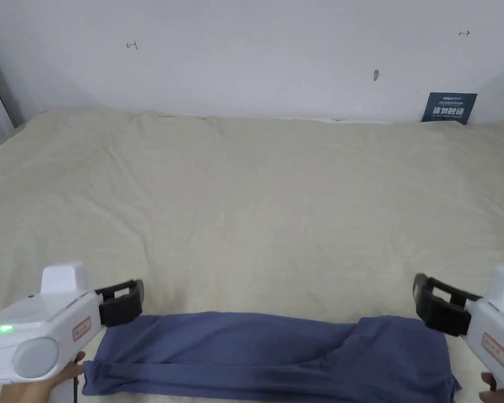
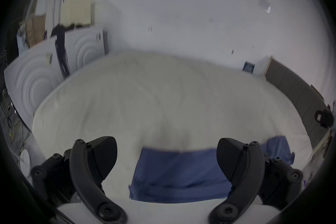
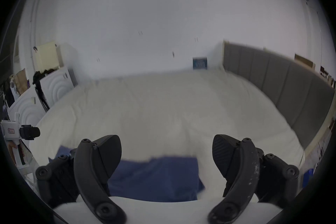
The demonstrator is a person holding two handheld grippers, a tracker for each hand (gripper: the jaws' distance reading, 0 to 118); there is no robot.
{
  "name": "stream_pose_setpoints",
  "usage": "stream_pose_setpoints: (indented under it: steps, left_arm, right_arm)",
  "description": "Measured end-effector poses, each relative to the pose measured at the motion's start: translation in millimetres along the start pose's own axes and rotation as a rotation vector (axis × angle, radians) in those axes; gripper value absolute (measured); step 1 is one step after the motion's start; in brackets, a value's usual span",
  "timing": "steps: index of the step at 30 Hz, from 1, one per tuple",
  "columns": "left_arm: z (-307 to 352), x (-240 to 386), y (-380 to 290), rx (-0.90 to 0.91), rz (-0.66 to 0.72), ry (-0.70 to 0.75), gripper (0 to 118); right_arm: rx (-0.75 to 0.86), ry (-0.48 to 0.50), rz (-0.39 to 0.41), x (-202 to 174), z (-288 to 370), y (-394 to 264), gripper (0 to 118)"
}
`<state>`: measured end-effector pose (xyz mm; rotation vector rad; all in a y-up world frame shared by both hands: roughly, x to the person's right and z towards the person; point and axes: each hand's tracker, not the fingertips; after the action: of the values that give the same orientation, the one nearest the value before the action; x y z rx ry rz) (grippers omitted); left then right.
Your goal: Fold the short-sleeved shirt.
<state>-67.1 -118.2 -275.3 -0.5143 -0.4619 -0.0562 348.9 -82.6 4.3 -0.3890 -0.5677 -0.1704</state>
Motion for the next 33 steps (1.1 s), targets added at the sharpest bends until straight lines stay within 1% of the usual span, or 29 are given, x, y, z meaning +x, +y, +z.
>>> stream_pose_setpoints:
  steps: [2,6,7,8,9,10,11,12,13,15,21,24,26,30,33]
  left_arm:
    - [13,13,16,0.078,-0.026,0.000,111]
    - [34,37,37,0.236,-0.061,-0.003,101]
    - [37,42,40,0.268,-0.065,0.001,94]
    - [41,47,41,0.299,-0.079,-0.003,86]
    - [44,51,41,0.326,-0.091,-0.005,74]
    - [46,55,41,0.344,-0.100,-0.006,46]
    - [46,57,41,0.344,-0.107,-0.007,18]
    - [46,59,41,0.339,-0.103,-0.016,1]
    - [46,61,40,0.343,-0.103,-0.004,1]
    - [44,61,40,0.332,-0.074,-0.068,0]
    - [42,60,36,0.326,-0.067,-0.058,0]
    - [38,51,35,0.293,-0.050,-0.087,0]
    - [32,40,35,0.211,-0.002,-0.154,0]
    - [12,2,31,-0.016,0.182,-0.309,0]
    - [-1,-26,24,-0.195,0.309,-0.379,0]
  right_arm:
    - [0.081,-0.007,0.030,-18,10,16,104]
    - [0.196,-0.034,0.079,-43,20,33,103]
    - [0.220,-0.039,0.093,-48,22,35,97]
    - [0.238,-0.043,0.101,-52,24,36,89]
    - [0.251,-0.055,0.111,-54,25,35,77]
    - [0.257,-0.061,0.114,-57,26,35,54]
    - [0.261,-0.059,0.121,-59,27,35,37]
    - [0.268,-0.061,0.135,-61,28,35,18]
    - [0.274,-0.062,0.141,-62,27,34,3]
    - [0.283,-0.066,0.150,-63,29,31,2]
    - [0.283,-0.062,0.158,-63,29,29,1]
    - [0.276,-0.058,0.155,-63,28,27,1]
    - [0.268,-0.053,0.159,-63,26,26,1]
    - [0.249,-0.045,0.161,-64,22,24,1]
    - [0.231,-0.041,0.160,-65,18,22,1]
